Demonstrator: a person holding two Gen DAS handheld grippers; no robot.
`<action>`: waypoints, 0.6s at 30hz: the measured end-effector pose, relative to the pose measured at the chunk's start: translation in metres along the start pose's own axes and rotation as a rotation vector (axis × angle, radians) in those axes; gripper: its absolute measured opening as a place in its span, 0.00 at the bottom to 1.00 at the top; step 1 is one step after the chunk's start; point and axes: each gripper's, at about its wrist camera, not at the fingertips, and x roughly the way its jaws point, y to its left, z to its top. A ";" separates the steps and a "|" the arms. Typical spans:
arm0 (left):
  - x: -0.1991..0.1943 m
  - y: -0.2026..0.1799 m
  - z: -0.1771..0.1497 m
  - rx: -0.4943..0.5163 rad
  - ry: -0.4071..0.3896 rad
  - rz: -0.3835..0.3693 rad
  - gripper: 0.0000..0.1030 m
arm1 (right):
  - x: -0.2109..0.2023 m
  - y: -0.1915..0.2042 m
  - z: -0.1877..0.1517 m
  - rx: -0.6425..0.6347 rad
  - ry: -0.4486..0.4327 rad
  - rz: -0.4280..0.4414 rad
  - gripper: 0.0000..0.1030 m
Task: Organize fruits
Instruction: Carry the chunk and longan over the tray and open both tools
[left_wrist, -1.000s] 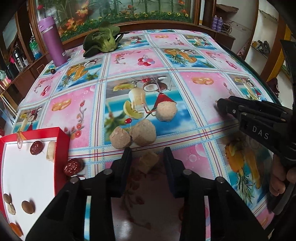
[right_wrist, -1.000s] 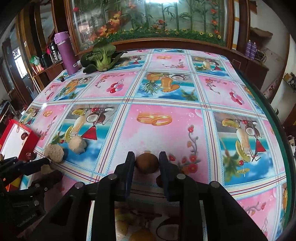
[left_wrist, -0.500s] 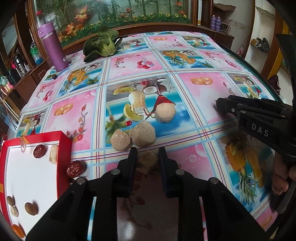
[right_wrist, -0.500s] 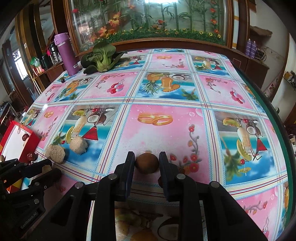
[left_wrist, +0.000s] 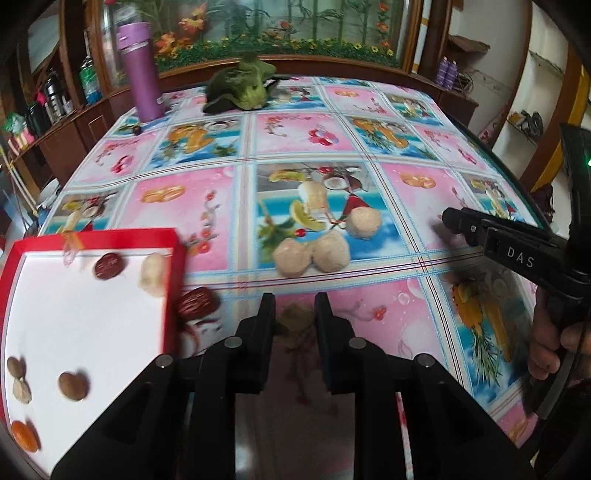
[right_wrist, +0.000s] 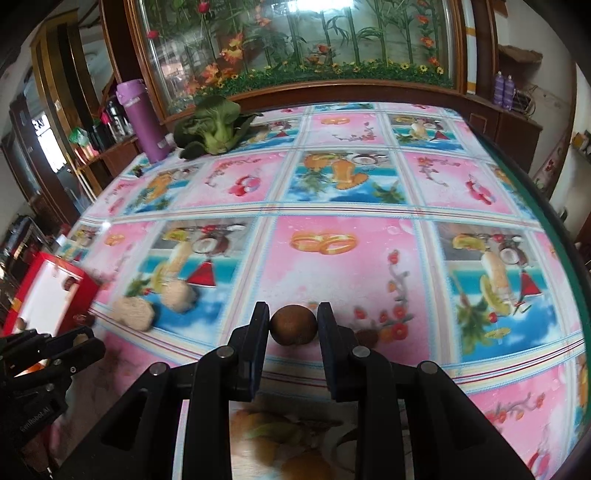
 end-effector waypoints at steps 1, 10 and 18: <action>-0.008 0.006 -0.002 -0.010 -0.014 0.004 0.22 | -0.002 0.004 0.000 0.013 -0.003 0.031 0.25; -0.061 0.077 -0.017 -0.115 -0.103 0.120 0.23 | -0.011 0.101 -0.006 -0.050 -0.038 0.287 0.25; -0.071 0.143 -0.041 -0.227 -0.095 0.254 0.23 | 0.004 0.216 -0.002 -0.210 0.000 0.391 0.25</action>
